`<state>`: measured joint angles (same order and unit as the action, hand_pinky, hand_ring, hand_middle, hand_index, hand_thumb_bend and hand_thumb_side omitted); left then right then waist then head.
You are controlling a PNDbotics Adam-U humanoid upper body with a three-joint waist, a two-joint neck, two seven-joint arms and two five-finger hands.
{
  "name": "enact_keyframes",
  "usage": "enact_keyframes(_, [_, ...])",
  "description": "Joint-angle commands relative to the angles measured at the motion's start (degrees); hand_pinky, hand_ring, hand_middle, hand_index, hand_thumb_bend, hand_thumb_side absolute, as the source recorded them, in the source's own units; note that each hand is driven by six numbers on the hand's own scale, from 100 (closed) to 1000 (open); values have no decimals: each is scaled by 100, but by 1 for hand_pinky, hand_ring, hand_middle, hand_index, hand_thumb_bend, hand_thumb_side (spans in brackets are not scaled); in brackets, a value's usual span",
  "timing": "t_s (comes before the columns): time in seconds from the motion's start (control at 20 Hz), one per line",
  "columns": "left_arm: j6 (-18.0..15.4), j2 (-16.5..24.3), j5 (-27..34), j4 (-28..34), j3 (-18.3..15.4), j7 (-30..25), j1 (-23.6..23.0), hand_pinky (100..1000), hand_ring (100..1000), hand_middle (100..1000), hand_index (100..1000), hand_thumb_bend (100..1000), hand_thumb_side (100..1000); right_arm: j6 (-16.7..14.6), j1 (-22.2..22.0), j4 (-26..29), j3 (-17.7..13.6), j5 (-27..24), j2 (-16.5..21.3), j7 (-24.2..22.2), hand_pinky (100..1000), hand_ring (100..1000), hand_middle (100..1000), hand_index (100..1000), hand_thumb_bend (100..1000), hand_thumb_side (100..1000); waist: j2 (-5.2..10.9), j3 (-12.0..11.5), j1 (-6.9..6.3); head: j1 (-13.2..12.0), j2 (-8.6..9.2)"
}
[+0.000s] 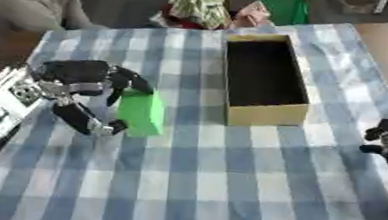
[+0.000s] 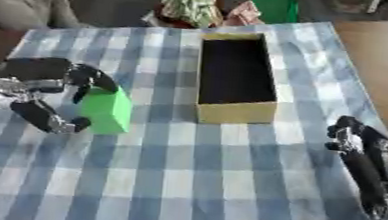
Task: Pick up objects on the table and place them in the box.
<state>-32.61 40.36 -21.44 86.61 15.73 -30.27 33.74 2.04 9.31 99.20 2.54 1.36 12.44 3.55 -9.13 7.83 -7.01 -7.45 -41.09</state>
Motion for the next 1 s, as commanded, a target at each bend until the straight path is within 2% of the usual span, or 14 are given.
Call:
enact_keyframes(0.05, [-17,156,189,-29,-129,-4,376,611,390,648,941,100,242,-11,70,53,42,-7,72,-49,609,1000,498,561,100,603,77,28,36,-15,83])
enact_keyframes(0.35, [-102,-179,161,-566,-100,149,1120,614,394,656,936,100,229,-31,108,79,160,-16,79,-163,608,1000,498,561,100,566,58,170,58,-109,189])
enact_keyframes(0.6, [-323,-673,-274,-1321,-154,349,1670,618,397,662,934,100,224,-92,195,142,281,-3,82,-304,608,1000,498,561,100,510,16,354,69,-199,301])
enact_keyframes(1.0, [-760,-1325,-953,-2194,-308,632,2147,647,414,681,929,100,220,-260,345,327,448,-29,87,-525,610,1000,498,562,100,428,-85,657,39,-358,466])
